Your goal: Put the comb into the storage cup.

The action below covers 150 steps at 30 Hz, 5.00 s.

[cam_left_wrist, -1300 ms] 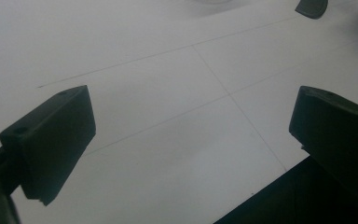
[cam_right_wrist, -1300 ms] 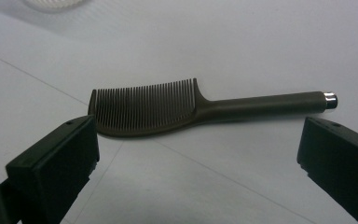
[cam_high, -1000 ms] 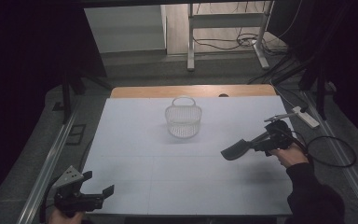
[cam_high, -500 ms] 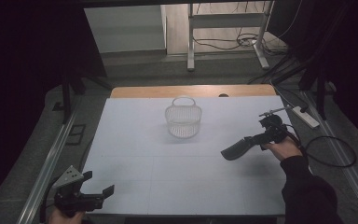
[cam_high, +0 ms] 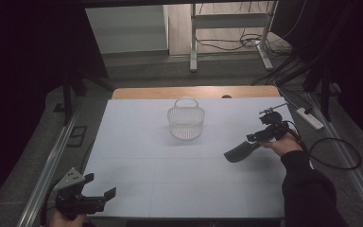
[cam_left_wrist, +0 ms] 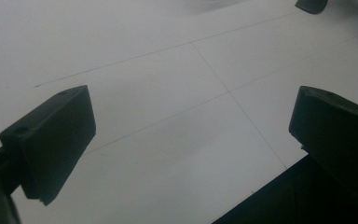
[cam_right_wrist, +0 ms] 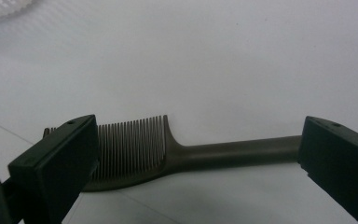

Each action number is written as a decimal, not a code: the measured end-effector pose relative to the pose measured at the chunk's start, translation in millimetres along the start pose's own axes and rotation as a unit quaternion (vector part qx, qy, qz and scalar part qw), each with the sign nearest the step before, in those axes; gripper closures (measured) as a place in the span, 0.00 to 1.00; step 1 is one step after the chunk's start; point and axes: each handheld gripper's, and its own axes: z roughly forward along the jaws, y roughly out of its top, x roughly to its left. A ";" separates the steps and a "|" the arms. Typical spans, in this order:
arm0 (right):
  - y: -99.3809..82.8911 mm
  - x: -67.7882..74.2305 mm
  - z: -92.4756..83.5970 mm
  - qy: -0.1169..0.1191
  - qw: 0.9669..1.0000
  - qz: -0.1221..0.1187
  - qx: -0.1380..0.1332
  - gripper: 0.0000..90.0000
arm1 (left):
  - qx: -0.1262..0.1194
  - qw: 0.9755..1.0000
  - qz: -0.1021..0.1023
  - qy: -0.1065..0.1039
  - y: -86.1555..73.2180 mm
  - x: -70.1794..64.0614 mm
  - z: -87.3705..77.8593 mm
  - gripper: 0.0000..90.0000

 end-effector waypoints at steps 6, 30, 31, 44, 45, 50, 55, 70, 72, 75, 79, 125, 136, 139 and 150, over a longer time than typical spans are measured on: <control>5.2 -2.6 6.0 -0.001 1.000 0.000 0.010 0.00 | 0.000 1.000 0.000 -0.001 0.0 0.2 0.0 0.01; 14.3 -2.6 8.6 0.007 0.998 -0.060 0.017 0.99 | 0.001 1.000 -0.002 -0.004 0.1 0.7 0.2 0.01; 13.9 -2.6 10.3 0.008 0.998 -0.064 0.021 0.99 | 0.002 1.000 -0.002 -0.004 0.1 0.8 0.2 0.02; 3.9 -7.4 33.5 0.001 0.996 -0.069 0.048 0.99 | 0.004 1.000 -0.001 -0.004 0.3 0.6 0.6 0.02; 3.2 -7.6 35.7 -0.001 0.996 -0.071 0.051 0.99 | 0.004 1.000 -0.001 -0.003 0.3 0.6 0.7 0.02; 1.0 -8.2 42.5 -0.005 0.995 -0.074 0.063 0.99 | 0.004 1.000 -0.001 -0.004 0.3 0.6 0.7 0.02; -0.9 -10.3 46.9 -0.012 0.994 -0.077 0.071 0.99 | 0.005 1.000 0.000 -0.004 0.4 0.4 0.8 0.02; -14.6 -29.3 40.1 -0.016 0.995 -0.055 0.079 0.99 | 0.005 1.000 0.001 -0.005 0.5 0.1 0.9 0.02; -17.7 -32.0 38.2 -0.017 0.995 -0.053 0.080 0.99 | 0.005 1.000 0.002 -0.005 0.5 0.0 0.9 0.02; -22.7 -35.9 34.5 -0.015 0.995 -0.047 0.082 0.99 | 0.005 1.000 0.002 -0.004 0.6 -0.1 1.0 0.02; -31.3 -41.0 29.5 -0.011 0.996 -0.034 0.081 0.99 | 0.005 1.000 0.002 -0.004 0.6 -0.2 0.9 0.02; -100.8 -1.0 -17.2 0.013 0.996 -0.033 0.088 0.97 | 0.003 1.000 0.005 -0.007 1.4 -0.5 1.3 0.02; -99.6 7.4 -43.9 0.000 0.999 -0.030 0.031 0.76 | 0.003 1.000 0.005 -0.007 1.4 -0.6 1.3 0.02; -97.7 11.7 -50.3 0.001 0.999 -0.028 0.017 0.67 | 0.003 1.000 0.005 -0.007 1.4 -0.6 1.3 0.02; -95.1 23.4 -52.9 -0.004 0.999 -0.034 0.007 0.29 | 0.003 1.000 0.006 -0.007 1.4 -0.5 1.5 0.02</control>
